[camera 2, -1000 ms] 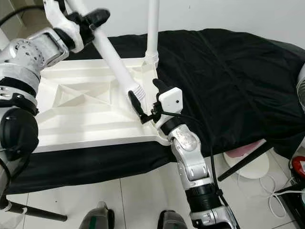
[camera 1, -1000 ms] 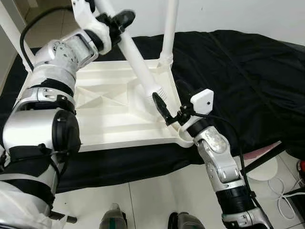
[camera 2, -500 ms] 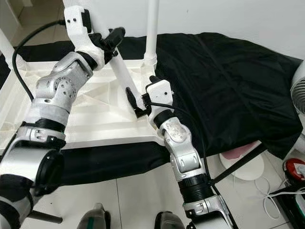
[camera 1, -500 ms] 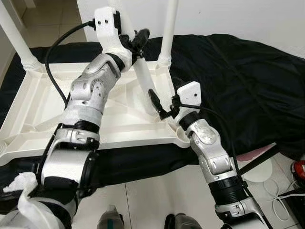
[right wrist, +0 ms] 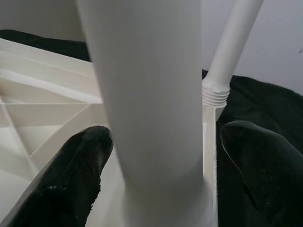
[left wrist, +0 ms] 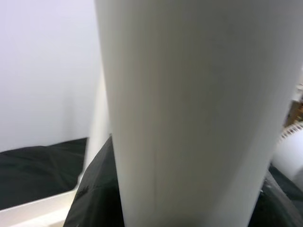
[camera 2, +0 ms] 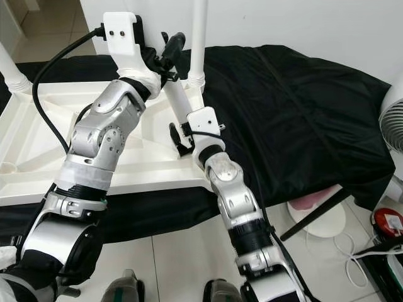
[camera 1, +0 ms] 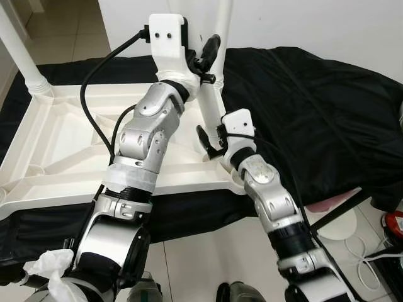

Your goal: Building children table

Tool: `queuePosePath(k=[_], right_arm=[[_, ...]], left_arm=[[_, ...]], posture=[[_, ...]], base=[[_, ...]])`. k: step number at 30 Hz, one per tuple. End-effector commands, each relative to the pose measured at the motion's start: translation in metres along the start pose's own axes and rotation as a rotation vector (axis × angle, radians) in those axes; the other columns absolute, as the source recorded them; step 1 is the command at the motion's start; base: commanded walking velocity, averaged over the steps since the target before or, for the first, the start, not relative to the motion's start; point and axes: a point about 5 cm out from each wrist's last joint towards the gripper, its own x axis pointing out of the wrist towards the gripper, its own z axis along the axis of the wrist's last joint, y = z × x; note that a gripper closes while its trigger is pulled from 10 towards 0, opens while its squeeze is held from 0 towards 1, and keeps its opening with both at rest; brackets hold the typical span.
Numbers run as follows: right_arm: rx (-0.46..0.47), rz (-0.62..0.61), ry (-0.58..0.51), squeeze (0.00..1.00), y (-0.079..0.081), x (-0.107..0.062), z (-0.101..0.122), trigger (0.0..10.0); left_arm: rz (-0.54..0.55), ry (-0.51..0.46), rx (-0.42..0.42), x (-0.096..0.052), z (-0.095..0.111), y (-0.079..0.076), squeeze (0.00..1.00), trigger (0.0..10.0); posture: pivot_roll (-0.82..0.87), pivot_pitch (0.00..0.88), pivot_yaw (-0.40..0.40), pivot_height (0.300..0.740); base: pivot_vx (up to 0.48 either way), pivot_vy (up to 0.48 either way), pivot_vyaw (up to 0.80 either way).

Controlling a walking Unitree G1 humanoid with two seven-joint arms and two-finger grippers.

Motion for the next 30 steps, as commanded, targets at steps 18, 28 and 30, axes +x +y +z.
queuePosePath(k=[18, 28, 30], right_arm=[[-0.215, 0.065, 0.003, 0.00, 0.001, 0.016, 0.005, 0.0], [-0.198, 0.055, 0.013, 0.00, -0.003, 0.016, 0.002, 0.0], [-0.208, 0.035, 0.017, 0.00, -0.005, 0.015, 0.001, 5.7]], left_arm=[[-0.024, -0.006, 0.033, -0.002, 0.003, -0.018, 0.00, 10.0], [-0.026, -0.008, 0.041, -0.001, 0.005, -0.019, 0.00, 10.0], [-0.032, -0.015, 0.048, 0.000, 0.007, -0.020, 0.00, 10.0]], posture=[[0.05, 0.000, -0.017, 0.740], [0.06, 0.000, -0.008, 0.740], [0.06, 0.000, -0.008, 0.740]], base=[[0.000, 0.000, 0.00], [0.000, 0.000, 0.00], [0.000, 0.000, 0.00]])
